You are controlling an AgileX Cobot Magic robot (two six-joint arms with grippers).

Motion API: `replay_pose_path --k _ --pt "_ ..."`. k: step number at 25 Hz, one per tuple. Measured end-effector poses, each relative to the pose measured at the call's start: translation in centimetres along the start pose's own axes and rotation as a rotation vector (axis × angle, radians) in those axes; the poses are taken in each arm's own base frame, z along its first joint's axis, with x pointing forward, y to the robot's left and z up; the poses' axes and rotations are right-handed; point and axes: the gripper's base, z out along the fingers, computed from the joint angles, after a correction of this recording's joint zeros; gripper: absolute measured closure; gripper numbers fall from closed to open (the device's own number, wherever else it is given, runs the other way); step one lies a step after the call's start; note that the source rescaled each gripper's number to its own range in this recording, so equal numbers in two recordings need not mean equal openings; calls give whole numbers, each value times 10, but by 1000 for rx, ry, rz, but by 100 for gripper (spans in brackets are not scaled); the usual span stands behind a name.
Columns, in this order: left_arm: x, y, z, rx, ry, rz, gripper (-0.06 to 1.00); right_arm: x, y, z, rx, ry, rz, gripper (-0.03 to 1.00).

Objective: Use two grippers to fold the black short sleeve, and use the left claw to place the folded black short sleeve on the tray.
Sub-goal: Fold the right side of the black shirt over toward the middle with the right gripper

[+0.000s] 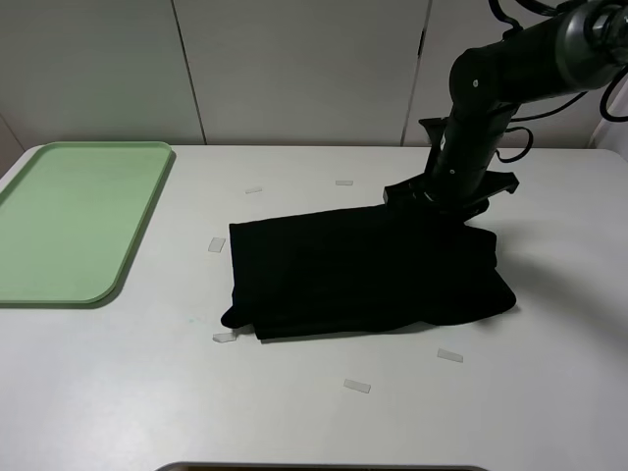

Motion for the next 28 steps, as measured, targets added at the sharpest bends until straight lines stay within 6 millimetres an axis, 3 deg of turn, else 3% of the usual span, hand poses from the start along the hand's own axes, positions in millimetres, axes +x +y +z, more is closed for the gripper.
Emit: replay_pose_path --k 2,3,4,6,11,13,15,16,18,24,28 --pt "0 0 0 0 0 0 -5 0 4 0 -27 -5 -4 53" --pt "0 0 0 0 0 0 -5 0 9 0 -56 -10 -20 28" --pt "0 0 0 0 0 0 -5 1 13 -1 -80 -11 -20 16" --pt "0 0 0 0 0 0 -5 1 19 -1 -135 -17 -17 4" --pt "0 0 0 0 0 0 -5 1 30 -3 -252 -25 -60 3" --pt "0 0 0 0 0 0 -5 1 34 -4 -292 -37 -200 10" --pt "0 0 0 0 0 0 -5 2 34 -5 -298 -36 -257 11" --pt "0 0 0 0 0 0 -5 4 35 -7 -313 -17 -410 12" --pt "0 0 0 0 0 0 -5 5 36 -9 -322 -4 -473 12" --pt "0 0 0 0 0 0 -5 0 43 -38 -421 67 -749 12" --pt "0 0 0 0 0 0 -5 -10 48 -61 -462 66 -810 12"
